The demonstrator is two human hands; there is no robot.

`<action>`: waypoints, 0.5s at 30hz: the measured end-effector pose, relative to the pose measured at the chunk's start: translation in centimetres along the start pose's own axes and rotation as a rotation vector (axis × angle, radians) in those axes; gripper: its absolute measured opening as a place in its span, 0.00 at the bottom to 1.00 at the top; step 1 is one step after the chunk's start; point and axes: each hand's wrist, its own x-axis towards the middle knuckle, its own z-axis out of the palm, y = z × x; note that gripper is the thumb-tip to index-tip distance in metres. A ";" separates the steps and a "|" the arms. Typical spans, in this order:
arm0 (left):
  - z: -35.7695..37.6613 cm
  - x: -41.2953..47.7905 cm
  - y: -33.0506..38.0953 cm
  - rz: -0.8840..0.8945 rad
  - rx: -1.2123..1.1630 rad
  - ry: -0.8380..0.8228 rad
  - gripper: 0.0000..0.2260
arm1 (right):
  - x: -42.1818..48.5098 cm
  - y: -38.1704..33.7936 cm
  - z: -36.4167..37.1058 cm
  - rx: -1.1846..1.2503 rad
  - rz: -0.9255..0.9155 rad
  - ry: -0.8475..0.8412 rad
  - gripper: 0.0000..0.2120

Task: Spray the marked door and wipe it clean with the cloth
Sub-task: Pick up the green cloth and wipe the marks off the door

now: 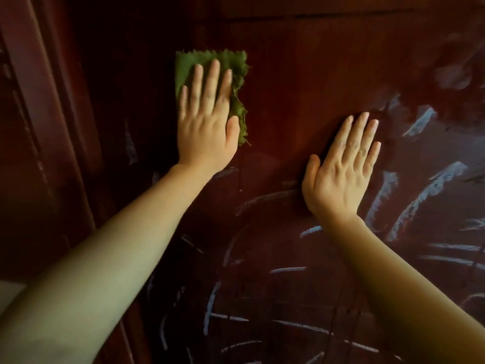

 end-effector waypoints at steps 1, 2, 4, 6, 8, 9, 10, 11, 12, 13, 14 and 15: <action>0.1 -0.5 -0.4 -0.049 0.009 0.007 0.31 | -0.1 -1.2 0.3 -0.006 -0.025 -0.008 0.36; 0.3 -0.9 -0.5 -0.077 0.015 0.006 0.31 | -0.2 -2.3 0.6 -0.015 -0.051 -0.011 0.36; 0.4 -1.6 -0.5 -0.052 0.016 -0.009 0.31 | 0.1 -4.6 0.8 -0.011 -0.073 -0.007 0.36; 0.2 -1.3 -1.7 0.038 0.013 -0.034 0.31 | 1.1 -6.6 0.7 0.043 -0.076 0.006 0.37; 0.1 -0.7 -4.0 0.071 0.011 -0.039 0.31 | 2.1 -8.1 0.7 0.069 -0.084 0.020 0.36; 0.2 -0.7 -5.4 0.047 0.003 -0.028 0.31 | 2.4 -8.6 1.0 0.053 -0.084 0.024 0.36; 0.4 -0.9 -6.9 0.011 -0.011 -0.021 0.31 | 2.5 -8.9 1.3 0.027 -0.081 0.021 0.36; 0.7 -1.4 -8.4 -0.020 -0.025 -0.013 0.31 | 2.4 -9.0 1.6 0.005 -0.075 0.015 0.36; 1.1 -2.2 -9.8 -0.051 -0.039 -0.003 0.31 | 2.3 -9.0 1.8 -0.006 -0.072 0.010 0.35; 1.7 -3.3 -11.1 -0.086 -0.053 0.008 0.31 | 2.2 -8.9 1.9 -0.013 -0.072 0.007 0.35; 2.3 -4.6 -12.3 -0.126 -0.066 0.013 0.31 | 2.1 -8.7 1.8 -0.021 -0.070 0.006 0.35; 2.9 -6.0 -13.2 -0.168 -0.073 0.012 0.31 | 2.0 -8.5 1.7 -0.030 -0.066 0.009 0.34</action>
